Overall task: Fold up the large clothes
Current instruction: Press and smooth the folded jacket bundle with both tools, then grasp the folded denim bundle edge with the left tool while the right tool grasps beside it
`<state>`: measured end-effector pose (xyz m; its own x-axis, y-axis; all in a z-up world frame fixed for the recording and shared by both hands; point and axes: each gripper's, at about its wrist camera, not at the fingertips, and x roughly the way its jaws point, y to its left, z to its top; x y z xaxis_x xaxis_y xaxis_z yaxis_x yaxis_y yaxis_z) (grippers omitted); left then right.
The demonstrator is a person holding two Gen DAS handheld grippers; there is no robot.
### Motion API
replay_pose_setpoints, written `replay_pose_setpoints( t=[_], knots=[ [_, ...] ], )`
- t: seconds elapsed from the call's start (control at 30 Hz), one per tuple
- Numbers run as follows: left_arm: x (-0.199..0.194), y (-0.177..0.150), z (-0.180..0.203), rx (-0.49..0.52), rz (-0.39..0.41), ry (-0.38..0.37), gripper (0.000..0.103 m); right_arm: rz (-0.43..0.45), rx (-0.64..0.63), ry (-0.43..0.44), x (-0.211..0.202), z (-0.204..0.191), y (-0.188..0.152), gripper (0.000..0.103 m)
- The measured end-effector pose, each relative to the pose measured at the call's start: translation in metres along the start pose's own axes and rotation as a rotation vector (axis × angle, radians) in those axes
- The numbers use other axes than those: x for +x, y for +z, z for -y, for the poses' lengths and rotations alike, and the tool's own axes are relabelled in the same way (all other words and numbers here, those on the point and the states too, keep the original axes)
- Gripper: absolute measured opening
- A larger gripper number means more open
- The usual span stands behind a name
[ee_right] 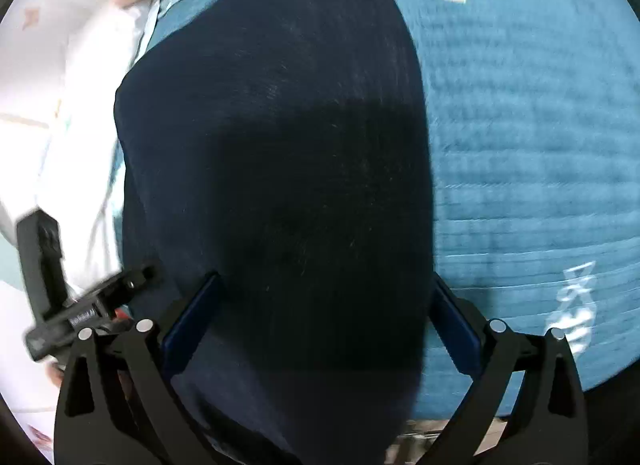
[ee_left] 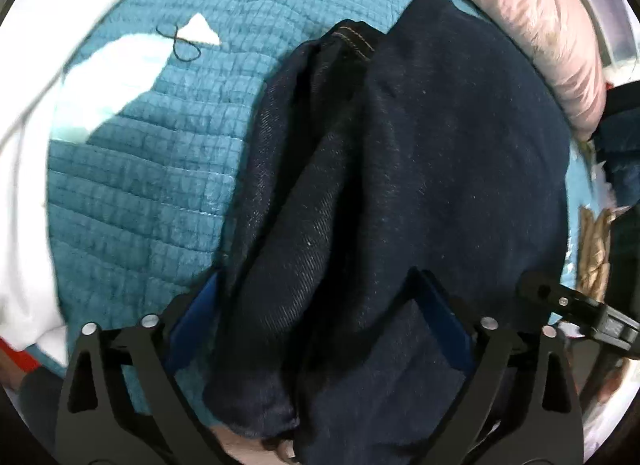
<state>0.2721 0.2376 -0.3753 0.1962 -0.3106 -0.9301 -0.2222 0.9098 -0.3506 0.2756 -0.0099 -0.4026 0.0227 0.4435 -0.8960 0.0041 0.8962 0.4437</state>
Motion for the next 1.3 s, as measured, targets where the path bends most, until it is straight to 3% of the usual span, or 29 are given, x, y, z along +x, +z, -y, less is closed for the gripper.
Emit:
replay_pose_setpoints(
  t=[0.17, 0.3, 0.37, 0.43, 0.47, 0.53, 0.63, 0.7, 0.83, 0.9, 0.97, 1.07, 1.13, 1.23, 1.3],
  knots=[
    [0.000, 0.002, -0.010, -0.023, 0.017, -0.043, 0.098, 0.016, 0.026, 0.059, 0.003, 0.007, -0.001, 0.096],
    [-0.001, 0.000, -0.012, -0.004, 0.031, -0.056, 0.097, 0.038, 0.006, 0.039, -0.005, 0.004, -0.006, 0.077],
    [-0.004, -0.005, -0.009, 0.015, 0.032, -0.042, 0.091, 0.037, 0.004, 0.057, -0.014, 0.007, -0.008, 0.068],
    [-0.008, -0.012, 0.000, 0.042, 0.033, -0.009, 0.076, 0.033, -0.005, 0.073, -0.022, 0.009, -0.009, 0.063],
    [-0.010, -0.013, 0.002, 0.041, 0.034, -0.005, 0.073, 0.029, -0.010, 0.073, -0.024, 0.008, -0.010, 0.063],
    [-0.016, -0.015, 0.000, 0.032, 0.033, -0.021, 0.056, 0.023, -0.013, 0.064, -0.028, 0.007, -0.010, 0.063],
    [-0.023, -0.020, -0.006, 0.019, 0.034, -0.053, 0.048, 0.022, -0.022, 0.050, -0.028, 0.006, -0.013, 0.063],
    [-0.019, -0.018, -0.012, 0.014, 0.026, -0.075, 0.049, 0.020, -0.020, 0.053, -0.027, 0.008, -0.013, 0.064],
    [-0.006, -0.011, -0.019, -0.041, -0.005, -0.172, 0.081, 0.005, -0.002, 0.059, -0.017, 0.009, -0.006, 0.072],
    [-0.004, -0.009, -0.007, 0.005, -0.004, -0.111, 0.081, -0.007, -0.034, 0.067, -0.011, 0.008, -0.004, 0.082],
    [-0.002, -0.014, 0.004, 0.046, 0.017, -0.051, 0.080, -0.005, -0.028, 0.061, -0.003, 0.009, -0.004, 0.082],
    [-0.010, -0.020, 0.003, 0.033, 0.018, -0.036, 0.068, 0.024, -0.063, 0.047, -0.007, 0.005, -0.008, 0.071],
    [-0.015, -0.021, 0.000, 0.005, 0.018, -0.047, 0.053, 0.044, -0.083, 0.060, -0.016, 0.004, -0.013, 0.060],
    [-0.029, -0.023, -0.004, -0.018, 0.035, -0.081, 0.035, 0.050, -0.105, 0.075, -0.026, 0.001, -0.014, 0.056],
    [-0.037, -0.026, -0.005, -0.025, 0.041, -0.107, 0.031, 0.060, -0.118, 0.081, -0.033, -0.001, -0.015, 0.054]
  ],
)
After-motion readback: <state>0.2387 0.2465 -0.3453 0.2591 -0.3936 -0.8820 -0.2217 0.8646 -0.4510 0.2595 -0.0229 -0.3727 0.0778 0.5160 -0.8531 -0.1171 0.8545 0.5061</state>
